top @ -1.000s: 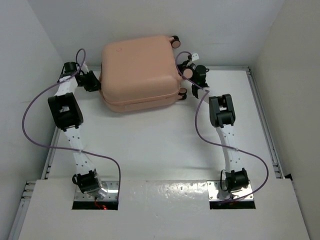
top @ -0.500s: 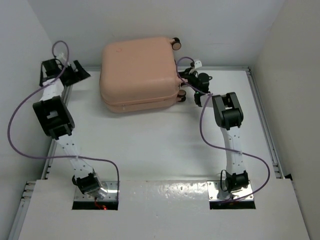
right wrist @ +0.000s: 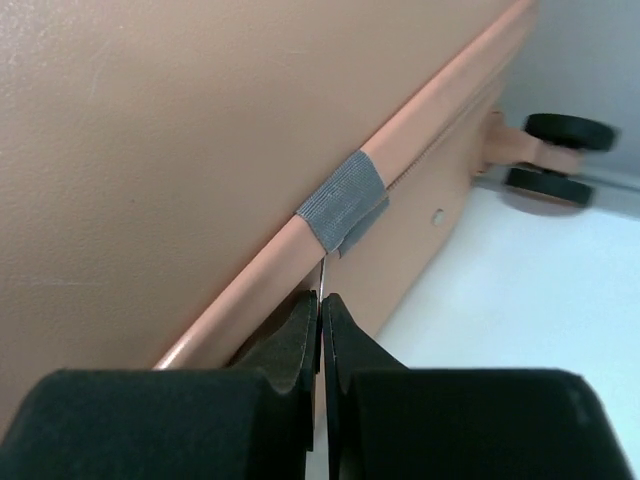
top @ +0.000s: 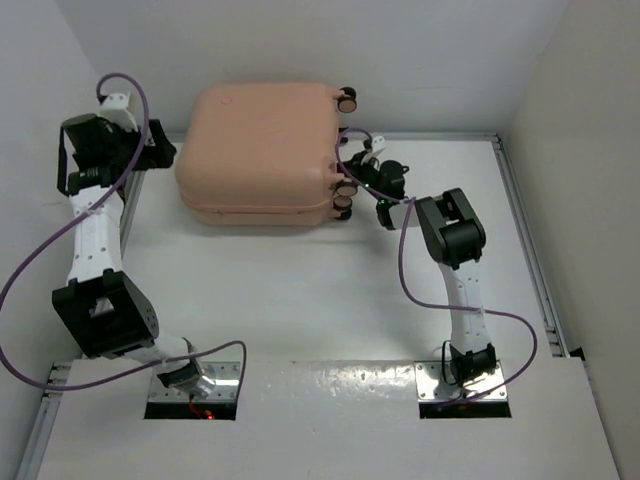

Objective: Pack the luggage

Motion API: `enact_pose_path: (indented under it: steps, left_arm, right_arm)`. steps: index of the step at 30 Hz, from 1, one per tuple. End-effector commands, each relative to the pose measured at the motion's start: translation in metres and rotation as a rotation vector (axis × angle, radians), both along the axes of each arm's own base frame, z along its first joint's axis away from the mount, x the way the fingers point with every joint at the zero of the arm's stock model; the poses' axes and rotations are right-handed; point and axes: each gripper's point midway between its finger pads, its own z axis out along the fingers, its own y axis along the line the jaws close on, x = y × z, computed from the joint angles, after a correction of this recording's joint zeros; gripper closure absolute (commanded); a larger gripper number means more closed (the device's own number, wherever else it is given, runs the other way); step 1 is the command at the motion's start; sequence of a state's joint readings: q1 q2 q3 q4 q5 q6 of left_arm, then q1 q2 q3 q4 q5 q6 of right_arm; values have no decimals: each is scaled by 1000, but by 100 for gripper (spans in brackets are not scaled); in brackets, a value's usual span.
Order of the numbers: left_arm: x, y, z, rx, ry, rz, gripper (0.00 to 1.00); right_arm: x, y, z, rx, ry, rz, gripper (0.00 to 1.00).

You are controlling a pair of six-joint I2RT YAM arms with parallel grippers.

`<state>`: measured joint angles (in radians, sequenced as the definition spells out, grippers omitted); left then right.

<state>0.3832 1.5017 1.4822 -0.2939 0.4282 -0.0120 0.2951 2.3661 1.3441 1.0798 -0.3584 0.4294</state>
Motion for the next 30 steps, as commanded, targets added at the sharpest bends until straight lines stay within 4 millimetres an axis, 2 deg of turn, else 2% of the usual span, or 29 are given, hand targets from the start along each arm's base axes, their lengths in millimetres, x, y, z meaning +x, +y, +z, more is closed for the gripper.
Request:
enact_pose_path:
  steps: [1, 4, 5, 7, 8, 10, 12, 14, 15, 16, 18, 20, 21, 24, 26, 30]
  left_arm:
    - [-30, -28, -30, -6, 107, -69, 0]
    - [-48, -54, -51, -68, 189, -115, 0]
    - [-57, -70, -51, -79, 209, -154, 0]
    - [-64, -85, -52, -85, 229, -169, 0]
    - [-68, -99, -51, -93, 238, -198, 0]
    - [-79, -103, -55, -154, 290, -94, 0]
    - [-92, -120, -62, -199, 345, -73, 0]
    - [-105, -125, -63, -175, 352, -48, 0]
    - [-110, -134, -61, -172, 356, -59, 0]
    - [-116, -137, -62, -152, 357, -53, 0]
    - [-125, -133, -64, -130, 386, -19, 0]
    - [-130, -119, -74, -66, 432, 71, 0]
    - [-139, -112, -78, -55, 473, 114, 0]
    - [-147, -87, -86, 14, 515, 248, 0]
    - [-154, -81, -97, 36, 547, 296, 0]
    - [-170, -91, -128, 24, 651, 261, 0]
  right_arm:
    - [-108, 130, 71, 103, -107, 444, 100]
    - [-138, 155, 85, 139, -113, 490, 100]
    - [-150, 166, 90, 149, -119, 509, 100]
    - [-161, 175, 92, 160, -111, 522, 100]
    - [-169, 184, 94, 166, -107, 523, 100]
    - [-165, 187, 86, 149, -83, 493, 100]
    - [-156, 186, 73, 119, -52, 449, 100]
    - [-145, 185, 55, 82, -26, 410, 100]
    - [-138, 183, 49, 65, -31, 387, 100]
    - [-138, 185, 38, 40, -22, 383, 100]
    - [-134, 185, 33, 24, -28, 353, 100]
    - [-135, 189, 29, -6, -50, 334, 100]
    - [-131, 188, 28, -13, -48, 316, 100]
    - [-128, 187, 33, -12, -66, 304, 100]
    - [-127, 188, 33, -13, -69, 299, 100]
    - [-122, 183, 36, -30, -89, 267, 100]
